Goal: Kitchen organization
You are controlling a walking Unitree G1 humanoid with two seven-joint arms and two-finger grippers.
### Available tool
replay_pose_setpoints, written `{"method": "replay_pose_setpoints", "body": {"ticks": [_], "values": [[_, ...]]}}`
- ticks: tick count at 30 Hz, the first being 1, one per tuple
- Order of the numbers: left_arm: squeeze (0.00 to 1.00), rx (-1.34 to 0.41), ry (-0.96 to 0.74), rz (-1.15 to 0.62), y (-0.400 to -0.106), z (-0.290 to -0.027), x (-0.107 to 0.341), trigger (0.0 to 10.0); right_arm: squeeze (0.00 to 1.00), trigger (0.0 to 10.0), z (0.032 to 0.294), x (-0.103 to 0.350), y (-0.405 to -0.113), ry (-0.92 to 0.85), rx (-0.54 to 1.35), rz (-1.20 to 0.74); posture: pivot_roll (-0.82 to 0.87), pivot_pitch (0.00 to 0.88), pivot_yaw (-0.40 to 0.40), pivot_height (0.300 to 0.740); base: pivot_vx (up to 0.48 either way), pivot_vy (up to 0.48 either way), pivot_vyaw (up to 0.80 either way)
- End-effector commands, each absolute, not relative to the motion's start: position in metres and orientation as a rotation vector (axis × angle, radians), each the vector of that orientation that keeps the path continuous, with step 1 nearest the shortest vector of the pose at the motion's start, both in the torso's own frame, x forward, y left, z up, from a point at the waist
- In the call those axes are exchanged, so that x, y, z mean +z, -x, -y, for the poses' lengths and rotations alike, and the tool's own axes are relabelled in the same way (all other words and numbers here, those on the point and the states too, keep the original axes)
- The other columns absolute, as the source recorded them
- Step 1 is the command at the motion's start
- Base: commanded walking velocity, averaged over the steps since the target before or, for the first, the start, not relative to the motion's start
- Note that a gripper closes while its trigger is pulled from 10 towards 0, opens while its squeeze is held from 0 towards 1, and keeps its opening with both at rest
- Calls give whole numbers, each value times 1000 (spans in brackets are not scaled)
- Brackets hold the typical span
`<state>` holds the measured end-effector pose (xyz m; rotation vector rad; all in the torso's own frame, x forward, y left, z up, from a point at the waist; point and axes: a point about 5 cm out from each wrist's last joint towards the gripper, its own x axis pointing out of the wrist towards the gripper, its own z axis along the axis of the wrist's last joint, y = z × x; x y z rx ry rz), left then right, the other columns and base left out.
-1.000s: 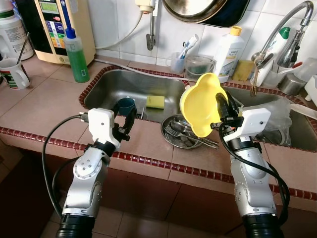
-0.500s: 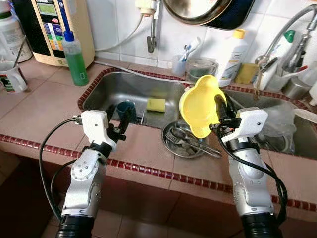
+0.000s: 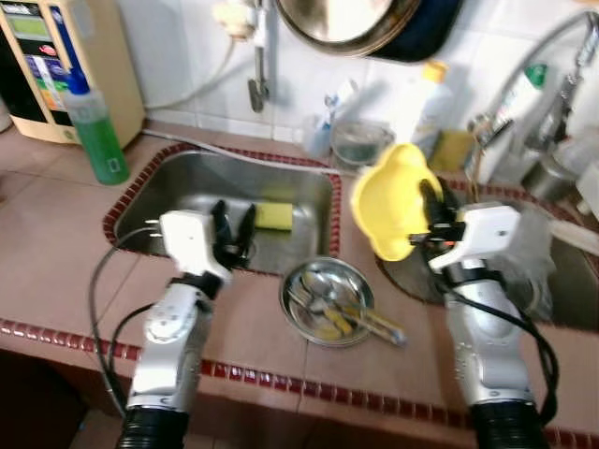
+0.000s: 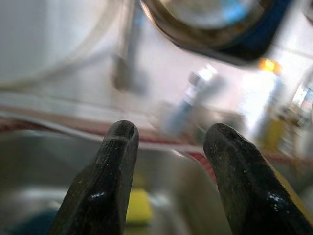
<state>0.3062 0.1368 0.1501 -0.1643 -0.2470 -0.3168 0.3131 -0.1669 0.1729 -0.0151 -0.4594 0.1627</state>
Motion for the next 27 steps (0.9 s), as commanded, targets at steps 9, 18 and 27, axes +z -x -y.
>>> {"method": "replay_pose_setpoints", "body": {"ticks": [9,18,27], "values": [[0,-315,109,266,-306,-145,161,10000,0,10000,155,173,-315,-10,215,426,106,0,-65,740,0,0,0],[0,-373,76,243,-307,-140,162,10000,0,10000,155,171,-318,-11,213,396,101,0,-56,740,0,0,0],[0,-387,78,228,-306,-138,162,10000,0,10000,151,169,-316,-16,229,386,106,0,-52,740,0,0,0]]}}
